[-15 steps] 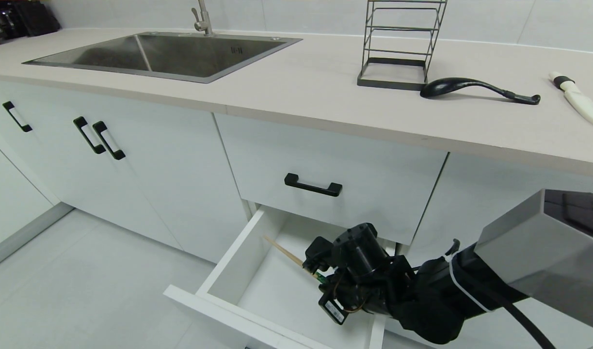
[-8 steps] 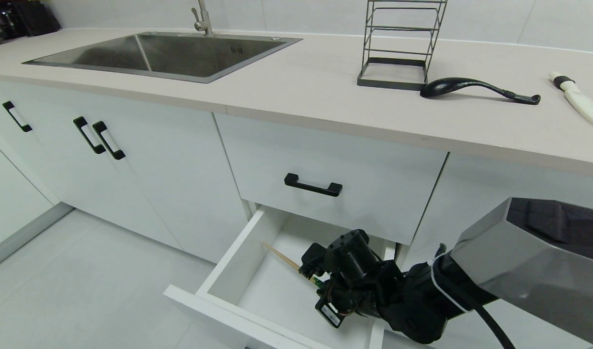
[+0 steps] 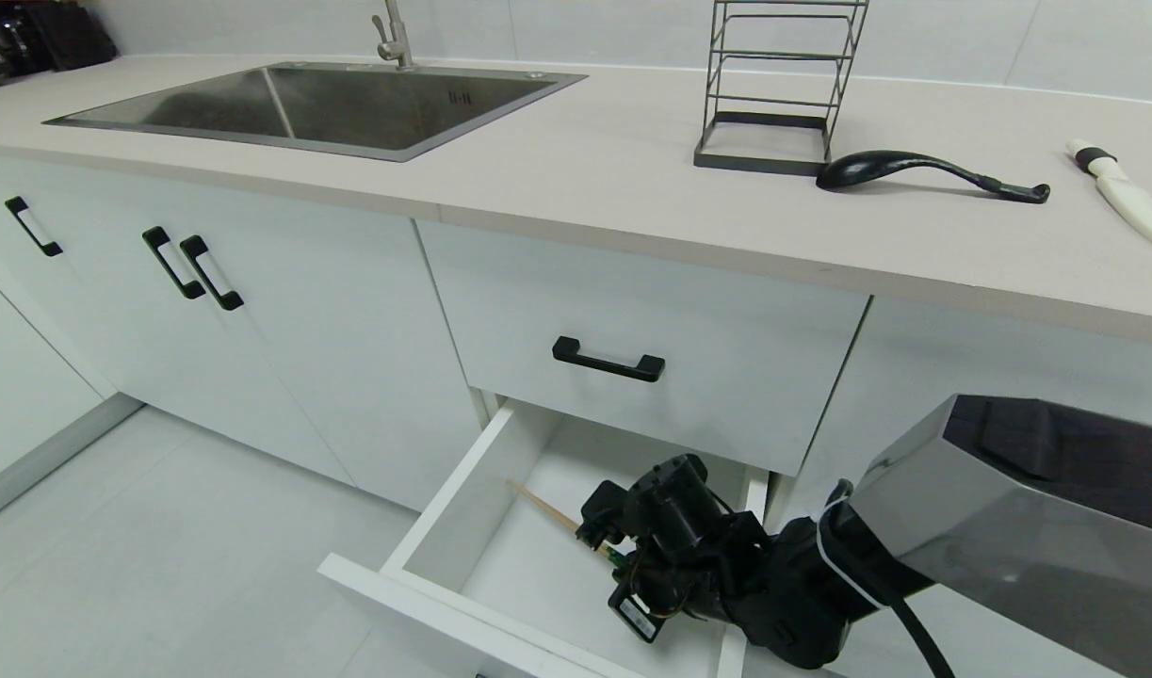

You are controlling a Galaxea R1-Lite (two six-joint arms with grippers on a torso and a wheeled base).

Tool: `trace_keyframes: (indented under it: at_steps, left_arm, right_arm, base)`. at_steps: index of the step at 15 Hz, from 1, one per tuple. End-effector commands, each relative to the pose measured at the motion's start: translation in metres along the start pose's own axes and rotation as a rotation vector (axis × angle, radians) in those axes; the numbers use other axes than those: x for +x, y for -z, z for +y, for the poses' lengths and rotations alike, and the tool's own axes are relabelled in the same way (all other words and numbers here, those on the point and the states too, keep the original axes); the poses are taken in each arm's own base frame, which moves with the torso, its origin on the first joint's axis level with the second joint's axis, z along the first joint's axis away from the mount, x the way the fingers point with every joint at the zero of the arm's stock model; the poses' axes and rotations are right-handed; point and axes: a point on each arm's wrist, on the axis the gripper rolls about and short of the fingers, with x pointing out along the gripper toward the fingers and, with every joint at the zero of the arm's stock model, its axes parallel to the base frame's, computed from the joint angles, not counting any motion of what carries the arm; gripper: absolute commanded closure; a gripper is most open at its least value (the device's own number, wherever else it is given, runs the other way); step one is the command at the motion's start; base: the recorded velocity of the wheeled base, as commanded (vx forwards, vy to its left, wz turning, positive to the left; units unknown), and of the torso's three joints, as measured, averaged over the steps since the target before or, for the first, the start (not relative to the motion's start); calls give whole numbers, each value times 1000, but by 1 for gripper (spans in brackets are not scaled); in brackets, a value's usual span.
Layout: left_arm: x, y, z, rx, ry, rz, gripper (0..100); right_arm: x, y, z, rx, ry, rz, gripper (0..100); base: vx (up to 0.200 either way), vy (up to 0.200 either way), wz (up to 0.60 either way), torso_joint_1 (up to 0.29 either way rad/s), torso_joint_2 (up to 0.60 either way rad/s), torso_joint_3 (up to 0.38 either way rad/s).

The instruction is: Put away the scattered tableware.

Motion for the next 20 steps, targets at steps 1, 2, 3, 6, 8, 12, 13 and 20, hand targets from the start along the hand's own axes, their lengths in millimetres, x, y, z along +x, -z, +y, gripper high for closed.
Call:
trace_keyframes:
  at_steps: [1,2,3,6,8,12,13,20]
  left_arm:
    - [0,0,0,0,0,0,0]
    - [0,0,0,0,0,0,0]
    - [0,0,0,0,0,0,0]
    - [0,0,0,0,0,0,0]
    - [0,0,0,0,0,0,0]
    - [0,0,0,0,0,0,0]
    - [0,0,0,0,0,0,0]
    - [0,0,0,0,0,0,0]
  right_arm:
    - [-1,-4,1,-3,-3,-15,0]
    - [-3,-9,2,-4,-3,-30,0]
    - [-5,-11,1,-3,-1,-39,0]
    - [-23,-25,5,-33,-8,-86,0]
    - [-33,-33,6,-40,-12,-111,0]
    - [-92,-63,17,-102,-57,-240,0]
    - [-104,-66,19,-106,-63,-261,0]
    - [-183,-29,12,-93,-76,-369,0]
  base:
    - [0,0,0,0,0,0]
    - [0,0,0,0,0,0]
    - [0,0,0,0,0,0]
    - [0,0,0,0,0,0]
    - [0,0,0,0,0,0]
    - [0,0,0,0,0,0]
    - [0,0,0,0,0,0]
    - [0,0,0,0,0,0]
